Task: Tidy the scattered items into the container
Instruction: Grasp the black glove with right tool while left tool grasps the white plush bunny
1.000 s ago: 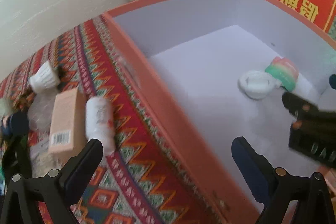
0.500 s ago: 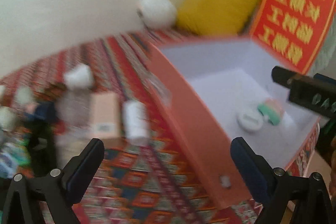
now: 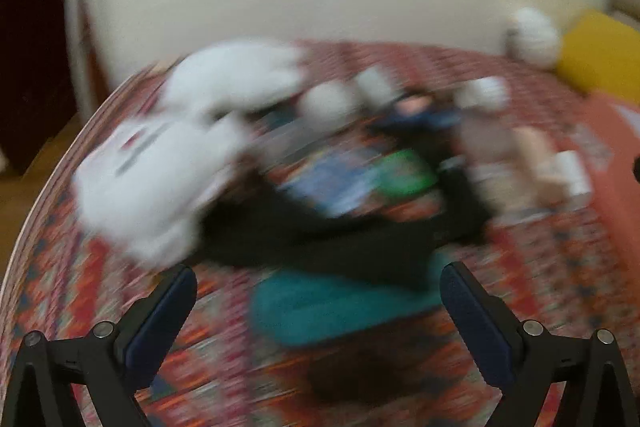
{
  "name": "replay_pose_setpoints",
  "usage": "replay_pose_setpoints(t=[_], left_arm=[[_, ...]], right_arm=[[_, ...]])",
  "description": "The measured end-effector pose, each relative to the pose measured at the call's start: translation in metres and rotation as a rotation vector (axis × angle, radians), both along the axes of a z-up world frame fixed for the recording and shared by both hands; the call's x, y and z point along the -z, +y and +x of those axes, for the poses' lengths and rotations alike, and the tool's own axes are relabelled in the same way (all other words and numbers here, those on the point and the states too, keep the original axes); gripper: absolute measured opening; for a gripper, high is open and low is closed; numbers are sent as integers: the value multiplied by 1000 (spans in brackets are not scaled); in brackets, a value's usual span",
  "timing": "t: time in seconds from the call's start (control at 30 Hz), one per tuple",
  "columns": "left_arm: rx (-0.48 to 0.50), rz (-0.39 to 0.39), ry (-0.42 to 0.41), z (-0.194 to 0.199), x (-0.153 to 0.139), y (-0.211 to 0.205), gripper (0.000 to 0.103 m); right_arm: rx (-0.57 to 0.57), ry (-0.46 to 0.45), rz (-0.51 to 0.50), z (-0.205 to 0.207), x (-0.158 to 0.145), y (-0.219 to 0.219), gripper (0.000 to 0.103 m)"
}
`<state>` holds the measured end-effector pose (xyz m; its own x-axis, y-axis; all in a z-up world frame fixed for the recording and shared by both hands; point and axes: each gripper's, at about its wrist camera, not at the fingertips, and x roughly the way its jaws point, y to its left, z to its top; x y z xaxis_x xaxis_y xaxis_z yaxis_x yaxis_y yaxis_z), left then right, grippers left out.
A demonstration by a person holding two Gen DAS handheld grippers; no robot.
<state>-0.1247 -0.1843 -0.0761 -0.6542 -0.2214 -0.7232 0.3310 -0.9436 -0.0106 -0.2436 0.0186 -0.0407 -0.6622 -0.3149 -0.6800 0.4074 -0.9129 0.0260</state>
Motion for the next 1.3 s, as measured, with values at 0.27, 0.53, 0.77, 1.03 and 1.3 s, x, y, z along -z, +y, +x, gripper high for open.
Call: replay_pose_setpoints(t=[0.27,0.53,0.77,1.03,1.3], left_arm=[[-90,-3,-20,-7,21,-57,101],[-135,-27,-35,-25,36,-86,101],[-153,-57,-58,-44,50,-96,101],[-171,-118,-77,-61,61,-100,102],[-185,-259,-94,-75,64,-96,102]], right_arm=[[-247,-119,87,19,67,-127,96],[-315,-105,165,0,106,-192,96],[-333,-171,75,-27,130,-198,99],[-295,-221,28,-46,135,-189,26],[-321,-177,69,-38,130,-187,23]])
